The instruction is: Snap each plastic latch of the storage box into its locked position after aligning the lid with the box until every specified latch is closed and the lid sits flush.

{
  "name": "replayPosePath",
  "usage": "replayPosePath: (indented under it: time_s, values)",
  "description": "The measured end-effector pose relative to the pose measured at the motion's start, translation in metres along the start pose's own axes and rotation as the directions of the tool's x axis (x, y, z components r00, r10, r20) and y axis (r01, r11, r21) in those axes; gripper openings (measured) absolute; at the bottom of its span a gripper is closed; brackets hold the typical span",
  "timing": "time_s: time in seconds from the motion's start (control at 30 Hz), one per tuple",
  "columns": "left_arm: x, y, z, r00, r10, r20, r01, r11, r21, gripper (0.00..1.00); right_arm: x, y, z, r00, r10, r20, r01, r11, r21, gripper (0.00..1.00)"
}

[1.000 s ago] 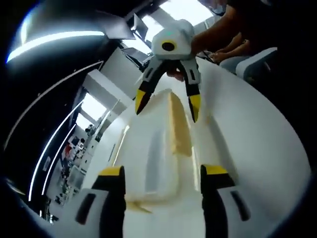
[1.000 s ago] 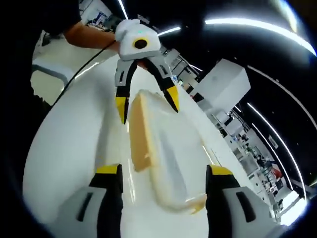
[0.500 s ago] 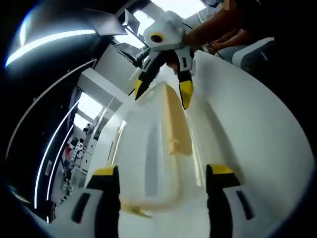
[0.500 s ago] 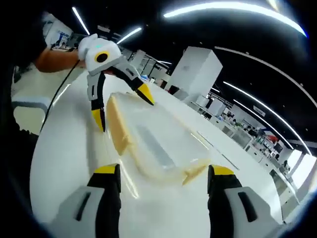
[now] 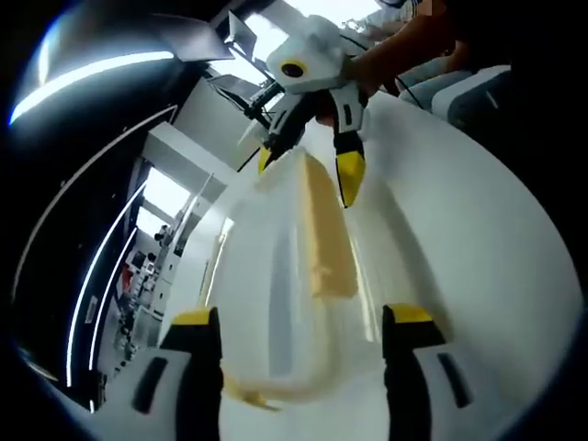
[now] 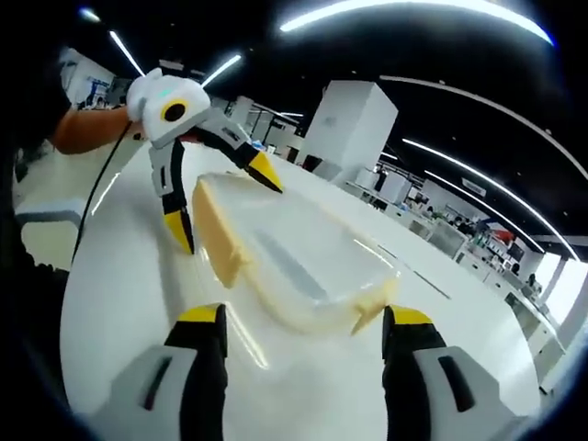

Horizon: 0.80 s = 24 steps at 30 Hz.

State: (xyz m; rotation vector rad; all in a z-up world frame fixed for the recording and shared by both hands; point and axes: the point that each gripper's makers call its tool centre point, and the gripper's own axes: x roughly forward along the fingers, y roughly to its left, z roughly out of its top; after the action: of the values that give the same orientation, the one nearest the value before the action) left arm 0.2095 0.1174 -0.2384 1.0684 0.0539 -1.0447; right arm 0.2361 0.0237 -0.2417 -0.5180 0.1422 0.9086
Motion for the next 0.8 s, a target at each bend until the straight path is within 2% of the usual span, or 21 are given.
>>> replayPosePath:
  time_s: [0.2,0.43,0.8]
  values:
    - [0.0012,0.0,0.0018,1.0,0.01,0.008,-0.01,1.0,-0.011,0.68,0.0004,0.0002,0.0007,1.0,-0.009,-0.008,0.009,1.0,0.006,0.66]
    - [0.005,-0.001,0.0031,1.0,-0.008,-0.03,0.008,1.0,-0.002,0.67,0.0008,0.0021,0.001,0.999,-0.007,-0.053,0.007,1.0,0.003,0.64]
    - [0.0069,-0.0004,0.0022,1.0,-0.014,-0.02,0.014,1.0,0.001,0.65,0.0033,0.0057,0.0026,0.994,-0.01,-0.111,0.009,1.0,-0.011,0.61]
